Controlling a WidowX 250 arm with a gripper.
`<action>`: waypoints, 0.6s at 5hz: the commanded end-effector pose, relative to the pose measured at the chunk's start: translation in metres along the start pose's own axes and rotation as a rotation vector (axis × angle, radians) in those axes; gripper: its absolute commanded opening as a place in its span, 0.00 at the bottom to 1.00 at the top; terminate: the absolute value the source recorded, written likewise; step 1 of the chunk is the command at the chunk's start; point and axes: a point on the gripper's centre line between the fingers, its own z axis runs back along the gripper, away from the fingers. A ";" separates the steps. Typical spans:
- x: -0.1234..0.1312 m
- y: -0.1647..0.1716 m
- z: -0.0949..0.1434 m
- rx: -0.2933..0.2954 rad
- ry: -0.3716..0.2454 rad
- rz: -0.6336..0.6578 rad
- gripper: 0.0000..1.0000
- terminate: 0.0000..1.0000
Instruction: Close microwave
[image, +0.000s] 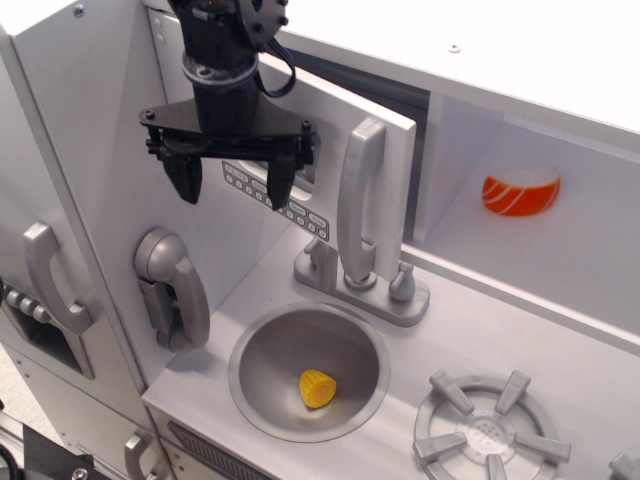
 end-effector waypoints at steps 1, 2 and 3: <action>0.017 -0.010 0.018 -0.016 -0.056 0.026 1.00 0.00; 0.022 -0.016 0.018 -0.022 -0.078 0.034 1.00 0.00; 0.023 -0.019 0.017 -0.023 -0.094 0.035 1.00 0.00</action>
